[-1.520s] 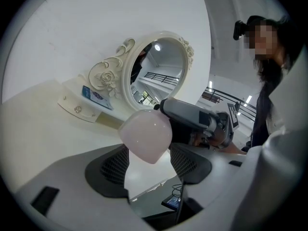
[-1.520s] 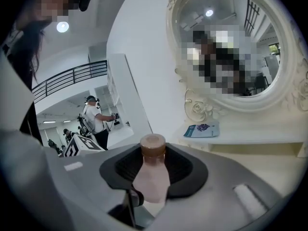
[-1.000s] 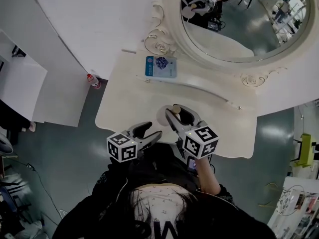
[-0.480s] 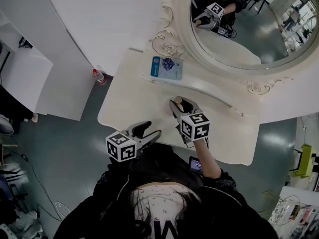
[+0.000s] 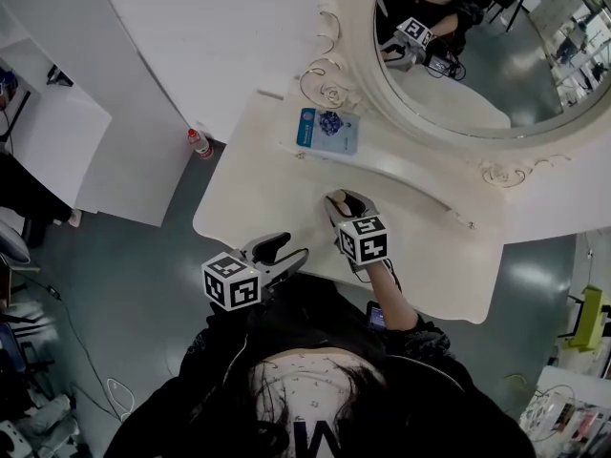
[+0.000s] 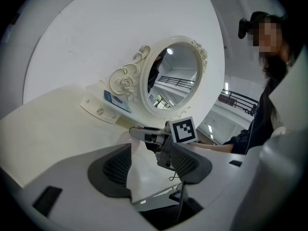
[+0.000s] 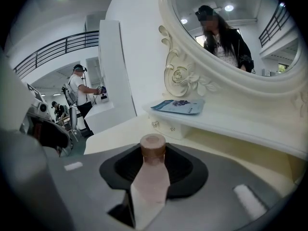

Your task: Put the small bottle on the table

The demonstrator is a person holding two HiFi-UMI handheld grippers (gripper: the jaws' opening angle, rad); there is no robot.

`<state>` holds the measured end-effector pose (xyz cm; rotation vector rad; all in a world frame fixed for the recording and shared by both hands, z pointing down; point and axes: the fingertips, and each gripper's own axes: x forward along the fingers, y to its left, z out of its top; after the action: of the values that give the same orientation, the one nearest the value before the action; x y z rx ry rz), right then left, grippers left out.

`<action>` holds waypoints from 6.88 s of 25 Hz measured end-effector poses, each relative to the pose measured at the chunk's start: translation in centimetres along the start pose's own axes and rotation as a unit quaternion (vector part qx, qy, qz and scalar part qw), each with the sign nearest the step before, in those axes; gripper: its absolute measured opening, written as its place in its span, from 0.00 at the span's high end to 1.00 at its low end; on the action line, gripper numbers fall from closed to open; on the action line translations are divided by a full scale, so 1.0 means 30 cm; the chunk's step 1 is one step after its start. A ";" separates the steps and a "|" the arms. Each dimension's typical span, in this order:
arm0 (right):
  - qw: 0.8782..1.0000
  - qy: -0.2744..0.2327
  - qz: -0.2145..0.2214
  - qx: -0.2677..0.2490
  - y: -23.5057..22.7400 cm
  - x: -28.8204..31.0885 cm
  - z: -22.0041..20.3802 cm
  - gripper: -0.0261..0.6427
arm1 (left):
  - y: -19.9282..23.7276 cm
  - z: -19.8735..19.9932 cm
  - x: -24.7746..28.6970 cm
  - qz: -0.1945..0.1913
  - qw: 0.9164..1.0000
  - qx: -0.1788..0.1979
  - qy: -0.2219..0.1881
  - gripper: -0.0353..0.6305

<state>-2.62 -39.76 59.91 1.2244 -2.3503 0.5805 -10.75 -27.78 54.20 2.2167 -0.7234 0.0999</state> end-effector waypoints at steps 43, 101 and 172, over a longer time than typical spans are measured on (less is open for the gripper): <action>0.998 -0.045 -0.009 -0.052 -0.095 0.168 0.076 0.74 | 0.013 0.012 -0.036 0.023 1.000 -0.001 -0.010 0.57; 0.986 -0.156 0.025 0.055 0.440 -1.134 -0.364 0.87 | -0.671 -0.507 -0.104 -0.062 0.996 0.065 0.010 0.59; 0.988 -0.150 -0.006 0.040 1.340 -1.212 -0.573 0.95 | -0.724 -0.878 -0.960 -0.102 0.987 0.121 0.037 0.62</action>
<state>-14.27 14.53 47.55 1.4493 -2.5838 0.5210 -19.20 15.82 49.49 2.4923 -0.4610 0.1740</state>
